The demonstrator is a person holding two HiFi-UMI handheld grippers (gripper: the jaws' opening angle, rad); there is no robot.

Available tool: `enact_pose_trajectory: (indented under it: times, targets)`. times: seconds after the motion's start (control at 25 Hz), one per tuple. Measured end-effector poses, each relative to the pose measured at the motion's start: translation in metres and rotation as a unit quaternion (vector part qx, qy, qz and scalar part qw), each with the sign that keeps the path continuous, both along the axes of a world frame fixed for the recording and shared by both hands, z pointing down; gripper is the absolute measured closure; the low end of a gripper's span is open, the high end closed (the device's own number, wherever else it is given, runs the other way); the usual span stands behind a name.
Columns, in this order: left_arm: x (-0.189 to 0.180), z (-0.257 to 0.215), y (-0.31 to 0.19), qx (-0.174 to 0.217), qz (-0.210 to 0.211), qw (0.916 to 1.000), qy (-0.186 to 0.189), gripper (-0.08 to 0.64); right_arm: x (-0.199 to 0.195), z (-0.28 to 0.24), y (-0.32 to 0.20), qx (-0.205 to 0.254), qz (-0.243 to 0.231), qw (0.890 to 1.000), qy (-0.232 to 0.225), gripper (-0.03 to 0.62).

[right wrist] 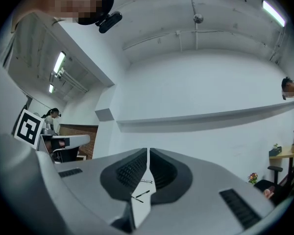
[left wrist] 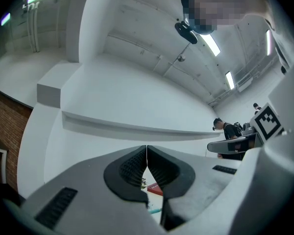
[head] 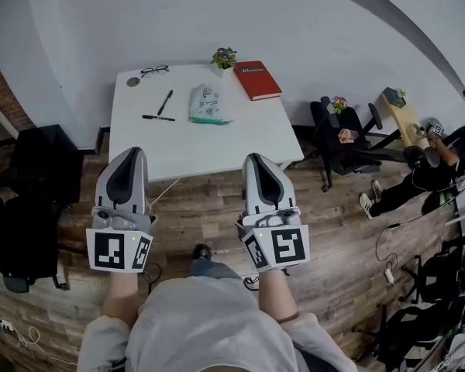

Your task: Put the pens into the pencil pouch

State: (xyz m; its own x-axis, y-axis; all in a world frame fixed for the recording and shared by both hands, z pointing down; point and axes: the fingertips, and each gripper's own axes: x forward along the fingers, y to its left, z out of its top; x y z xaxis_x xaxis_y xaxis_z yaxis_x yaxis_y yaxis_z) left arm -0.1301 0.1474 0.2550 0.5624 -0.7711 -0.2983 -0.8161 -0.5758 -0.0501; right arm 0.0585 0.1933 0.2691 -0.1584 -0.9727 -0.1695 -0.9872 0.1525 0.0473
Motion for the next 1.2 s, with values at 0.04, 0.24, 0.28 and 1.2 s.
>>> enact_pose_trajectory:
  times: [0.04, 0.24, 0.28, 1.2]
  targets:
    - [0.007, 0.000, -0.009, 0.001, -0.001, 1.0000, 0.000, 0.535, 0.006, -0.001, -0.009, 0.002, -0.001, 1.000, 0.000, 0.555]
    - [0.037, 0.001, -0.051, 0.007, -0.003, 1.0000, 0.004, 0.535, 0.034, 0.003, -0.052, 0.005, -0.007, 1.000, 0.001, 0.555]
    - [0.043, 0.002, -0.056, 0.008, -0.004, 1.0000, 0.004, 0.535, 0.039, 0.004, -0.059, 0.004, -0.009, 1.000, 0.001, 0.555]
    - [0.078, 0.014, -0.217, -0.007, 0.008, 0.9999, -0.012, 0.535, 0.075, 0.023, -0.223, -0.019, 0.003, 1.000, -0.014, 0.555]
